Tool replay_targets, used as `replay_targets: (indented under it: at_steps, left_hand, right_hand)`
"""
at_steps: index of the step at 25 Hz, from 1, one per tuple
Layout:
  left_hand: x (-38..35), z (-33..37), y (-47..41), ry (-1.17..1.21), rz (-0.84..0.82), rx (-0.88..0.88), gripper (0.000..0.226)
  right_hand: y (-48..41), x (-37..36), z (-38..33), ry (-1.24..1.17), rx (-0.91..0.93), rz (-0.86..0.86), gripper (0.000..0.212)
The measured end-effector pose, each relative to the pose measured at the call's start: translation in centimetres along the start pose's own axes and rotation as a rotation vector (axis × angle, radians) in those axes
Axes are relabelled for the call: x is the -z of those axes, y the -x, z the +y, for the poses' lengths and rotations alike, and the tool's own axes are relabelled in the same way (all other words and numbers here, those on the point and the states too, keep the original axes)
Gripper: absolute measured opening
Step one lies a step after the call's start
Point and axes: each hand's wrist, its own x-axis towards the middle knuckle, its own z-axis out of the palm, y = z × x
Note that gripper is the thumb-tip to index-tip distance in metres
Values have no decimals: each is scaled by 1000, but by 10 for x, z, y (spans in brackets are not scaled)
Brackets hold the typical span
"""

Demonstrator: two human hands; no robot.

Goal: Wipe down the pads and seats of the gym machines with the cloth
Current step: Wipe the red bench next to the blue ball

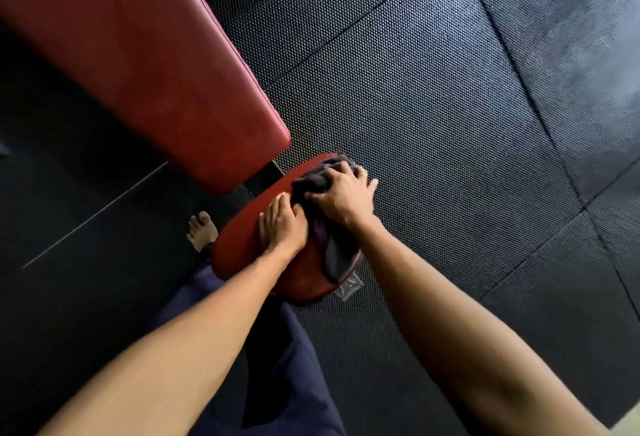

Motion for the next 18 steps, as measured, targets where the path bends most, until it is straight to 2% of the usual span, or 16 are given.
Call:
replay_targets:
  at_steps: [4, 8, 10, 12, 15, 18]
  left_hand:
    - [1, -2, -2, -9, 10, -28, 46]
    - [3, -1, 4, -73, -96, 30, 57]
    - [3, 1, 3, -77, -97, 59, 55]
    - [0, 2, 2, -82, -83, 68, 53]
    - [-4, 1, 1, -59, -46, 71, 52]
    - [-6, 1, -1, -37, -29, 79, 53]
  right_hand:
    - [-27, 0, -16, 72, -44, 83, 60]
    - [39, 10, 2, -17, 180, -7, 74]
    - [50, 13, 16, -52, 262, 1, 71]
    - [25, 14, 15, -22, 269, 58, 62]
    - [-42, 11, 10, -38, 96, 129, 56]
    - [-83, 19, 16, -279, -298, 68, 49]
